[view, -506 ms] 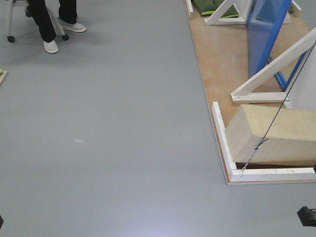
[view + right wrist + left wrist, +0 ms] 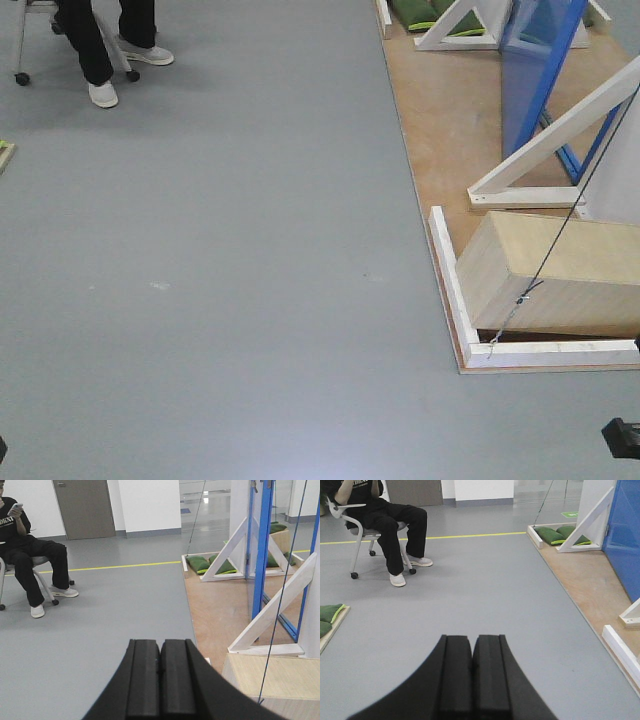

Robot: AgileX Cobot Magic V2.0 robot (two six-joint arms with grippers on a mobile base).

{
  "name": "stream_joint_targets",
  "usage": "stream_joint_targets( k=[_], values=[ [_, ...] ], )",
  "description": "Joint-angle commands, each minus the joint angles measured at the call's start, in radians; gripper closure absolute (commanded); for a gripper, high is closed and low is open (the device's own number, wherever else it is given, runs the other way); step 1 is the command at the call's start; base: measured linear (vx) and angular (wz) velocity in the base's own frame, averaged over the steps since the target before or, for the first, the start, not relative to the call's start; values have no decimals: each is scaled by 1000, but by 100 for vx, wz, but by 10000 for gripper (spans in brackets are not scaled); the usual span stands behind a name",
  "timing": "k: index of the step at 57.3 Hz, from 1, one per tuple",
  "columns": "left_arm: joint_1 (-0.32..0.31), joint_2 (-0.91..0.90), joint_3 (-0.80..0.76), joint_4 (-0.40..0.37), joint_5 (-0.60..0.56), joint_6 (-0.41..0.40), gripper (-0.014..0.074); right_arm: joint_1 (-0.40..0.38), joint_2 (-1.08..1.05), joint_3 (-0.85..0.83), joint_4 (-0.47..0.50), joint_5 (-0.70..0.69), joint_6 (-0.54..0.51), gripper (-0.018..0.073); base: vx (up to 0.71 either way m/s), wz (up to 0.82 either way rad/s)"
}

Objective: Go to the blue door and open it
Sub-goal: 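Drive the base forward alongside the wooden platform toward the blue door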

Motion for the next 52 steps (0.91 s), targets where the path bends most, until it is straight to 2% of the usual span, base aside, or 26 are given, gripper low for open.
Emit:
stream_joint_targets(
  k=[1, 31, 52],
  values=[
    [-6, -11, -26, -3, -85, -7, 524, -4, -14, 2, -7, -80, -8, 547, 0, 0],
    [-6, -11, -26, -3, -85, -7, 524, -4, -14, 2, -7, -81, -8, 547, 2, -1],
    [-6, -11, -26, -3, -85, -7, 524, -4, -14, 2, -7, -81, -8, 547, 16, 5]
  ],
)
